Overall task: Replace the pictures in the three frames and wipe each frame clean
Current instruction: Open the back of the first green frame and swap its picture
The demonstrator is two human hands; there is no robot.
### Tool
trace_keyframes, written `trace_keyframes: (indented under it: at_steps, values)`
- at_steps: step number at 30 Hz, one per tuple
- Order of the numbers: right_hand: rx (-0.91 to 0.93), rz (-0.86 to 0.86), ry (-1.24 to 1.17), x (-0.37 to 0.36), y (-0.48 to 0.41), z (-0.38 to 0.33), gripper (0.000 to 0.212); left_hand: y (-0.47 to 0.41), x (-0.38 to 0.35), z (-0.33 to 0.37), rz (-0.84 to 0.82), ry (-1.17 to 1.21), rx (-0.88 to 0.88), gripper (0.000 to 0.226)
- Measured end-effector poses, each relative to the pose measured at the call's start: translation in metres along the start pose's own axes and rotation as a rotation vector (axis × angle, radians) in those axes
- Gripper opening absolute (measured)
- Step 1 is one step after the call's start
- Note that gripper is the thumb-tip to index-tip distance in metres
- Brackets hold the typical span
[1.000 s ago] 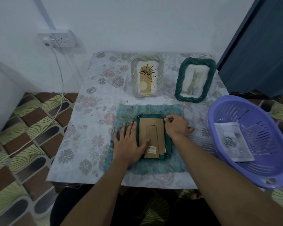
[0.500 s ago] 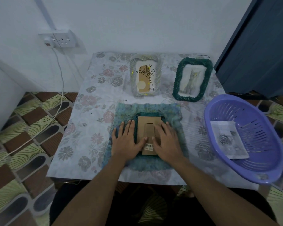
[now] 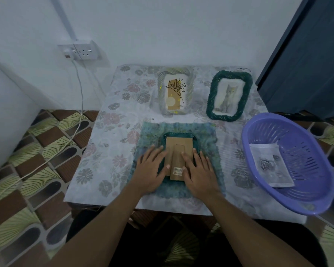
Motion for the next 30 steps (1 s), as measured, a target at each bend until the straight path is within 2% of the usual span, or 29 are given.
trace_keyframes:
  at_steps: [5, 9, 15, 20, 30]
  values:
    - [-0.003, -0.008, -0.003, 0.001, 0.001, 0.000, 0.065, 0.032, -0.018, -0.014, 0.082, -0.099, -0.169, 0.048]
    - [-0.004, -0.011, -0.004, 0.000, 0.001, 0.000, 0.067, 0.042, -0.025, -0.017, 0.117, -0.115, -0.181, 0.046]
    - [-0.012, -0.015, 0.015, 0.001, 0.001, -0.001, 0.062, 0.039, -0.028, -0.016, 0.093, 0.025, -0.121, 0.040]
    - [-0.014, -0.002, 0.027, -0.002, 0.000, -0.001, 0.070, 0.036, -0.024, -0.012, 0.118, -0.024, -0.140, 0.031]
    - [-0.014, -0.002, 0.015, 0.000, 0.001, -0.002, 0.070, 0.034, -0.023, -0.014, 0.082, -0.045, -0.157, 0.029]
Point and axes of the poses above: each hand's wrist, its own y-axis away from the middle knuckle, its own x-axis out of the back of the hand, z = x × y, the point moved 1 cm from there along -y, towards the middle knuckle, and after that the axes turned 8 degrees about -z, right-handed, at the moved point
